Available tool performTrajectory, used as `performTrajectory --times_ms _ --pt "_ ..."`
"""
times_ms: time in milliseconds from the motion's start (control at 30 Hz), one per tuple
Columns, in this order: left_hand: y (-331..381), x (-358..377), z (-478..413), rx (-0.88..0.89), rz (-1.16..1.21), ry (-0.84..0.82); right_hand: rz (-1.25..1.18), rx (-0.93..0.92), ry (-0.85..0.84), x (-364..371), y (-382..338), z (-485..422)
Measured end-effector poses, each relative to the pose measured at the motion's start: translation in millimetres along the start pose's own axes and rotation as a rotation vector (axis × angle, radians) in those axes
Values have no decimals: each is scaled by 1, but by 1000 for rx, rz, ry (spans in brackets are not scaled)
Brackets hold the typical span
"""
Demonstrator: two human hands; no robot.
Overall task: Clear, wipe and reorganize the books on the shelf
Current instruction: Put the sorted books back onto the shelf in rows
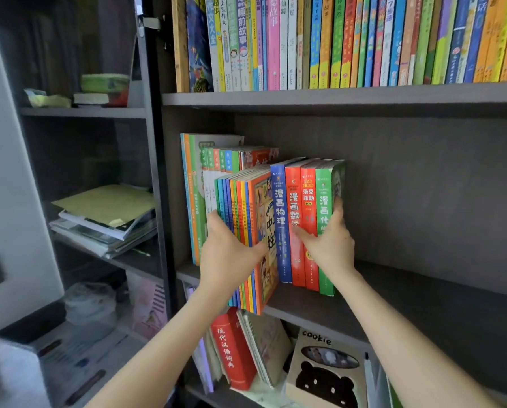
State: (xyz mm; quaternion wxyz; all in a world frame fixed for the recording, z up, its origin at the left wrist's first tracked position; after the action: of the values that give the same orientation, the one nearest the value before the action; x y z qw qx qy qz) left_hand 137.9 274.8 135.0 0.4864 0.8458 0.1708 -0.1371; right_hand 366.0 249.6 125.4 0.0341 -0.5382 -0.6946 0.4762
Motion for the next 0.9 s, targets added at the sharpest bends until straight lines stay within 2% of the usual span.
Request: performTrajectory --times_ms 167,400,533,700,800,900 --pt "-3 5 8 -69 103 88 81 33 -175 8 23 22" --pt "6 -55 25 -82 151 164 28 49 -184 11 27 23" --pt "21 -90 26 -160 191 119 50 44 -194 13 29 23" --pt "22 -120 46 -397 494 10 190 12 -255 19 24 21" --pt "38 -126 57 -414 555 -140 225 -21 -461 22 12 18" --pt "63 -124 69 -354 547 -173 -126 111 -674 8 22 21"
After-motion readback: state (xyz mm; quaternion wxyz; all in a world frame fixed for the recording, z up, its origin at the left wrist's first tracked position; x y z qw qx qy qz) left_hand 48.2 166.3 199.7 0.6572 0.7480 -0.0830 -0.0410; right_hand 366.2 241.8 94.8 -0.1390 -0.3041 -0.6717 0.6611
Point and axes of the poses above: each hand's wrist, its own z-axis away from the middle knuckle, its own x-axis out of the palm, y = z × x, the point moved 8 cm from there along -z, towards the middle knuckle, and after that the axes turned 1 degree about -z, right-handed, at the moved point
